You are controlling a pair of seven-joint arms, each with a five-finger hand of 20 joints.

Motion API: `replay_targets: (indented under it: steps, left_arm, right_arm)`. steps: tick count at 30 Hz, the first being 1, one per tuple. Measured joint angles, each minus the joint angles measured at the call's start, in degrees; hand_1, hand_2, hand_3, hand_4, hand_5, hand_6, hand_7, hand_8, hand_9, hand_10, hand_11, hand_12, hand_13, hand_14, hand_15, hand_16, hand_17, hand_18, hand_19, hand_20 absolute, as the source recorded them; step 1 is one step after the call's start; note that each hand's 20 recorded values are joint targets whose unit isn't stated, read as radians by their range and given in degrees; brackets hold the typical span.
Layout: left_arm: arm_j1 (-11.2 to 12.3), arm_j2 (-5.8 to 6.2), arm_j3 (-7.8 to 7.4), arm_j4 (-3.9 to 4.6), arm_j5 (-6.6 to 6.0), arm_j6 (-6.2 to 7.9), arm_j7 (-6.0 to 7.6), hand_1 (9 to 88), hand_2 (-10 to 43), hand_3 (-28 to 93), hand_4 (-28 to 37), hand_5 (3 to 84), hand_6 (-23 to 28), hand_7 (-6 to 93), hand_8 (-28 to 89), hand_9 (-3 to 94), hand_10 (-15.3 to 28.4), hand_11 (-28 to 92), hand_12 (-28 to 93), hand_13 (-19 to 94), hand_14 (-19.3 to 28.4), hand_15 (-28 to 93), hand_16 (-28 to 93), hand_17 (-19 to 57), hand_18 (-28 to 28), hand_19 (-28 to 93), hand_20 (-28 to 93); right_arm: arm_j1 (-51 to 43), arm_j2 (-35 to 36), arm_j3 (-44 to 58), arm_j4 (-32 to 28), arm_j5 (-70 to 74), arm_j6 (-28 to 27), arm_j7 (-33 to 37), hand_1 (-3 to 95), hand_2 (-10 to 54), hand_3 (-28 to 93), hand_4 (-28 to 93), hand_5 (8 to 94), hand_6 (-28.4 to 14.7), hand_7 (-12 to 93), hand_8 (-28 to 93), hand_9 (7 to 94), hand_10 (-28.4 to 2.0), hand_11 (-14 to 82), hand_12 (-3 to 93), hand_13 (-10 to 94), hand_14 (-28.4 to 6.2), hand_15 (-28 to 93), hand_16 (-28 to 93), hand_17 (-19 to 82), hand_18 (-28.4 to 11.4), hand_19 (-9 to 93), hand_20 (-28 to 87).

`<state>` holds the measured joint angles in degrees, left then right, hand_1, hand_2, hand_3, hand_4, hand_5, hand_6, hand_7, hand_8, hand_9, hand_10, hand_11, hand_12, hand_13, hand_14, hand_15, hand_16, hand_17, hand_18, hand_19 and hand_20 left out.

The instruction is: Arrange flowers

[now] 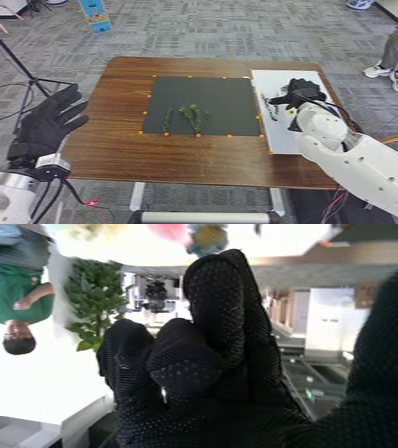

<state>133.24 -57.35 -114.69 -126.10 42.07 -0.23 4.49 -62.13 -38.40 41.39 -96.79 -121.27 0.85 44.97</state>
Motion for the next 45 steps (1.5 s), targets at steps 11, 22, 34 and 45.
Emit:
replay_targets:
  steps: [11, 22, 34, 45]
  left_arm:
    - [-0.01, 0.03, -0.04, 0.01, 0.0, -0.06, -0.11, 20.7, -7.0, 69, -28.3, 23.9, 2.2, 18.5, -10, 19.8, 9.6, 17, 15, 18, 12.7, 16, 4, -13.1, 22.1, 39, 7]
    - [0.01, 0.09, -0.05, 0.03, -0.02, -0.16, -0.17, 20.5, -6.8, 69, -28.3, 23.9, 2.2, 18.5, -10, 19.9, 9.7, 17, 15, 18, 12.7, 16, 4, -13.1, 22.0, 39, 7]
    - [-0.06, 0.12, -0.03, 0.05, -0.04, -0.18, -0.23, 20.5, -6.2, 69, -28.3, 24.0, 2.2, 18.6, -10, 20.0, 9.8, 17, 15, 18, 12.8, 17, 4, -13.1, 22.0, 39, 7]
    - [0.04, 0.06, -0.03, 0.01, -0.04, -0.16, -0.24, 20.5, -6.0, 69, -28.3, 24.0, 2.3, 18.5, -10, 20.0, 9.7, 17, 15, 19, 12.8, 17, 4, -13.1, 22.0, 39, 7]
  right_arm:
    - [-3.1, 0.14, -0.77, 0.24, 0.56, 0.35, -0.78, 29.1, -9.5, 49, -28, 68.5, -3.8, 23, -9, 80.1, -11.9, 47.5, 33.4, 76, -7.7, 77, 36, 50, -20.1, 93, 65]
    - [-0.98, -0.28, -4.13, 2.06, 0.19, 0.8, -1.7, 23.1, -9.5, 67, -28, 67.8, -2.5, 25, -10, 79.7, -11.8, 47.5, 33.4, 75, -7.8, 77, 36, 49, -20.1, 93, 64]
    - [2.85, -2.42, -7.57, 5.18, -1.91, -0.65, -1.8, 36.2, -9.5, 64, -28, 72.7, 0.1, 34, -12, 82.4, -9.4, 51.4, 34.2, 79, -5.0, 78, 36, 53, -18.7, 93, 64]
    - [3.48, -2.92, -9.89, 2.79, -2.73, -1.88, -5.32, 48.7, -9.5, 73, -28, 73.1, 0.7, 48, 12, 83.4, -8.9, 57.0, 35.2, 80, -5.2, 81, 37, 54, -19.2, 93, 68]
